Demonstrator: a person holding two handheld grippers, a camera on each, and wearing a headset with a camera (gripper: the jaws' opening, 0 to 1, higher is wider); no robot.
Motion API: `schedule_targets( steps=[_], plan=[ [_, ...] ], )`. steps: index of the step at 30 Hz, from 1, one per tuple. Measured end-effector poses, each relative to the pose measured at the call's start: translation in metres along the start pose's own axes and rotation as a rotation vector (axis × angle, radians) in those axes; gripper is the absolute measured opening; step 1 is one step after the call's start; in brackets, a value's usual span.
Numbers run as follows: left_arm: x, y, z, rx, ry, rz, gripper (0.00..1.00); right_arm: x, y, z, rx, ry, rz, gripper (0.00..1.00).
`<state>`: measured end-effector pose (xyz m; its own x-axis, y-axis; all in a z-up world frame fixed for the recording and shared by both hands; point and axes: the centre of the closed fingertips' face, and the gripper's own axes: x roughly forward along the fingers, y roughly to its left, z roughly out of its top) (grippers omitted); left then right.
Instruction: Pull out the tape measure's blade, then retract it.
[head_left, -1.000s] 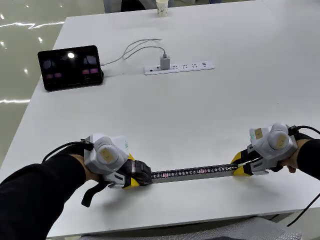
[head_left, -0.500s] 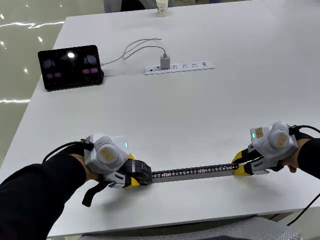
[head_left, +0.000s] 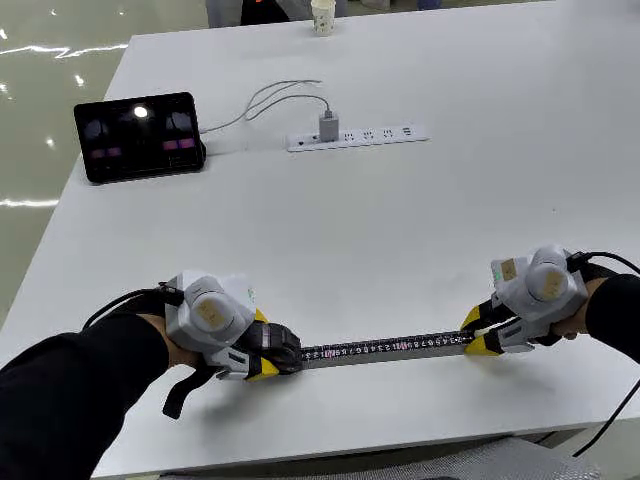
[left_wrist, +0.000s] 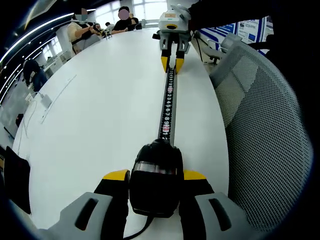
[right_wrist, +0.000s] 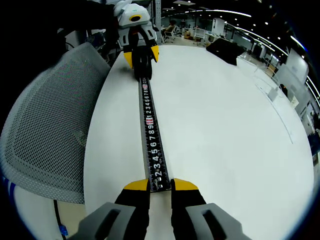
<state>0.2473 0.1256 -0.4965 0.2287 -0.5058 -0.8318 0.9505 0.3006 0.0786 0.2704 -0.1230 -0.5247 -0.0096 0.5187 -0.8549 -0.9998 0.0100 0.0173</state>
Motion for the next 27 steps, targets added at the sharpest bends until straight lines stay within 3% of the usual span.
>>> schedule_targets(
  steps=[4,14,17,27],
  plan=[
    [0.0,-0.001,-0.001,0.035,0.022,0.0,0.33,0.001,-0.001,0.0,0.003,0.012,0.001,0.13],
    [-0.006,0.002,-0.003,0.015,0.031,0.0,0.32,0.001,-0.001,-0.001,-0.019,0.055,0.001,0.13],
    [-0.01,0.003,-0.007,-0.032,0.041,-0.011,0.32,0.001,-0.001,0.0,-0.048,0.063,0.007,0.13],
    [-0.028,0.014,-0.011,-0.102,0.01,0.035,0.43,0.001,0.005,0.006,-0.075,0.061,0.005,0.2]
  ],
)
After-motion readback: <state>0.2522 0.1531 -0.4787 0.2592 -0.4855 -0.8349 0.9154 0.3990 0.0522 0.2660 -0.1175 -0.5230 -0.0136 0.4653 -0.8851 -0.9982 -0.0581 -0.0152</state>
